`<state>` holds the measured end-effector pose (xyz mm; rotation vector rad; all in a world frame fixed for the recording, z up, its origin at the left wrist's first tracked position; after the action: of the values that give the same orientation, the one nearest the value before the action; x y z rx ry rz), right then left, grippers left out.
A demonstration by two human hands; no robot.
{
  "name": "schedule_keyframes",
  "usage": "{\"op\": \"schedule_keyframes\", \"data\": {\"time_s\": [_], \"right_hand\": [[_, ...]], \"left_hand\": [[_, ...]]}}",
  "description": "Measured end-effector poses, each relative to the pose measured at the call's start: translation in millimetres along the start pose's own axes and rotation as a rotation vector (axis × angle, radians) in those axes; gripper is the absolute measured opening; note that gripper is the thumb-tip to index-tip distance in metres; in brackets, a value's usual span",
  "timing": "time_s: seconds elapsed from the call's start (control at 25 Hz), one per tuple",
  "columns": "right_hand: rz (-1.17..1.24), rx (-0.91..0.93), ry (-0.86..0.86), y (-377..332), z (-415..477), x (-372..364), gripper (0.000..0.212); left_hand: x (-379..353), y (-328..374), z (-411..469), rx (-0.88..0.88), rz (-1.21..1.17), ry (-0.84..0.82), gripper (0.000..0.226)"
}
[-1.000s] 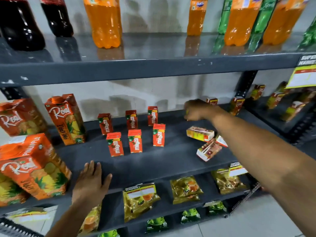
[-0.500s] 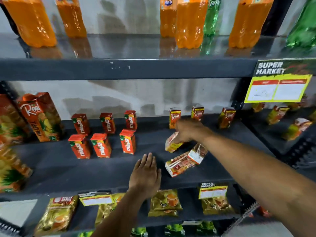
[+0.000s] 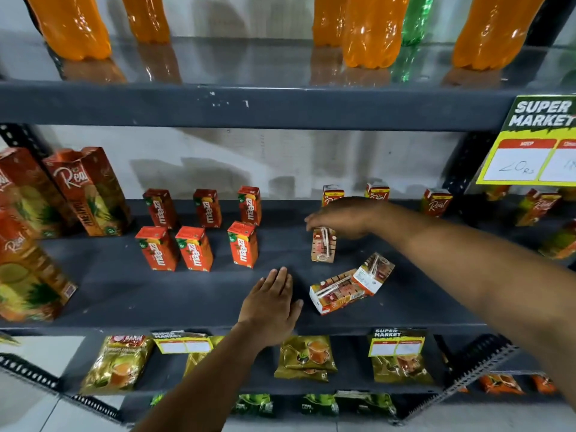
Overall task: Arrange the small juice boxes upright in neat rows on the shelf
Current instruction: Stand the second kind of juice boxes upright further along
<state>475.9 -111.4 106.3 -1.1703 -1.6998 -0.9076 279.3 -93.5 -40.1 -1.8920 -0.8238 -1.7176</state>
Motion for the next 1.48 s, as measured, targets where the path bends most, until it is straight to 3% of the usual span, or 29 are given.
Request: {"op": "schedule_keyframes", "data": {"time_s": [0.16,0.32,0.44,0.84,0.92,1.0,1.04,1.12,1.2,1.36,1.48], "right_hand": [[0.026,-0.048,0.046,3,1,6,0.056],[0.117,-0.292,0.002,5,10,-1,0.047],[0.222,-0.434,-0.013,4,12,-2,0.057],[0.338,-0.534,0.025,6,7,6,0.066],[0.279,-0.485,0.068,15,-2,14,0.057],[0.319,-0.421,0.017,20,-17,13,0.026],[0.380,-0.403,-0.050,21,-26,7,0.031],[0.481,-0.366,-0.121,20,-46,-13,0.070],[0.460,-0.359,0.007,21,-64,-29,0.085],[0.515,-0.345,0.297,29,-86,-45,0.095],[0.454,-0.302,0.132,22,-92,-55,0.083]], "left_hand": [[-1,2,-1,-0.018,-0.012,0.019,0.068],[-9,-5,-3,-0.047,-0.013,0.002,0.068],[-8,-5,-3,-0.035,-0.024,0.018,0.069],[-6,-4,-2,-0.018,-0.027,0.048,0.069],[-7,-5,-1,-0.014,-0.030,0.046,0.070],[-7,-5,-1,-0.013,-0.029,0.046,0.070],[-7,-4,-1,-0.011,-0.029,0.048,0.070],[-6,-4,-1,-0.010,-0.031,0.050,0.069],[-6,-3,-2,-0.011,-0.035,0.055,0.069],[-5,-3,-2,-0.016,-0.019,0.059,0.072],[-4,-3,-2,-0.015,-0.019,0.053,0.079]]}}
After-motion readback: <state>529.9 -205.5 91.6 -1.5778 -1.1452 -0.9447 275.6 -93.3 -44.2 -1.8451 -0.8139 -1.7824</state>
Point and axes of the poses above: each hand's wrist, its own z-axis towards the middle knuckle, its own x-axis out of the back of the hand, y = z × x, the point moved 2 cm from there along z, towards the middle knuckle, and after that the axes turned 10 degrees about x, right-handed, at the moved point
